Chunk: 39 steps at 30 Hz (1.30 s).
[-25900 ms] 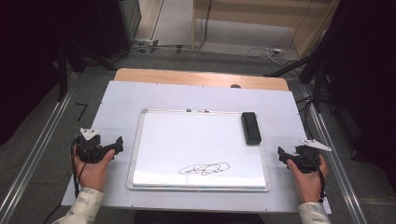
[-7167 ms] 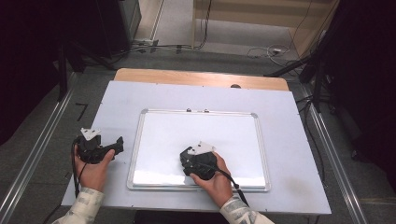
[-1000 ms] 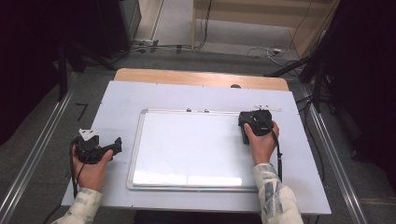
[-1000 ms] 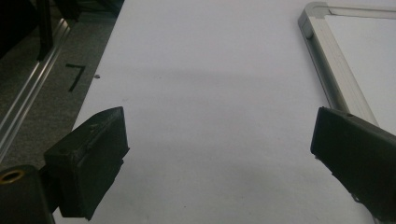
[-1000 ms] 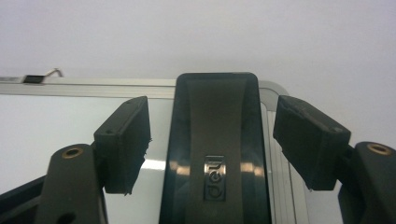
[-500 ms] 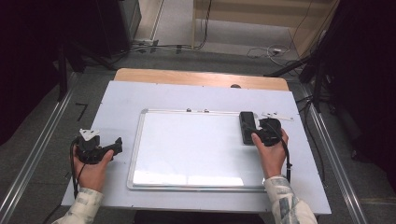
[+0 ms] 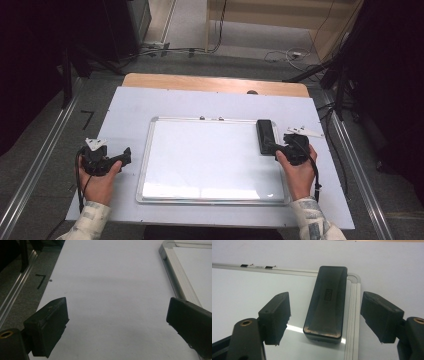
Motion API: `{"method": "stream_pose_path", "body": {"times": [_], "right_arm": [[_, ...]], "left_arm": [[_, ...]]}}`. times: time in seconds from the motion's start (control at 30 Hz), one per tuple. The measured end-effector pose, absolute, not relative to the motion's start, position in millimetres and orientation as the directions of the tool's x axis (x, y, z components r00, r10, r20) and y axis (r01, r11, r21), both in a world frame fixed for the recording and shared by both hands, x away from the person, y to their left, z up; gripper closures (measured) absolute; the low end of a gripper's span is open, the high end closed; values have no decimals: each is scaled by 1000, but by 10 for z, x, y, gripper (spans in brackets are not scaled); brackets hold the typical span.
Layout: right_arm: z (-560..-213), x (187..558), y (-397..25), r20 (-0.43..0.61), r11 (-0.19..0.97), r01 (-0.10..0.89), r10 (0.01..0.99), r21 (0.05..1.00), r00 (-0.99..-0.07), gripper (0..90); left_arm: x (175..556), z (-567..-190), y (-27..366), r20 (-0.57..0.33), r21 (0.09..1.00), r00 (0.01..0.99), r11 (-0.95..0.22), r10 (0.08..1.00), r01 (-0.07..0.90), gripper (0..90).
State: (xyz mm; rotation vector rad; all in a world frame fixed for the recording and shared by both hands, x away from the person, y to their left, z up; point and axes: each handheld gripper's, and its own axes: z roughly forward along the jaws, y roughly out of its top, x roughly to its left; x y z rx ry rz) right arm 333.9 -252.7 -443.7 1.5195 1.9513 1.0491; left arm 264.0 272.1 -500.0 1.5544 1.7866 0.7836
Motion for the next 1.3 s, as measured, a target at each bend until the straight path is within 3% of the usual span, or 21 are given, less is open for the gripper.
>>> {"method": "stream_pose_path", "body": {"times": [1.3], "right_arm": [[-4504,2893,-3101,118,68,613,959,787,-257,207]], "left_arm": [[2630,-4997,2712,-85,780,-95,126,992,613,43]]}}
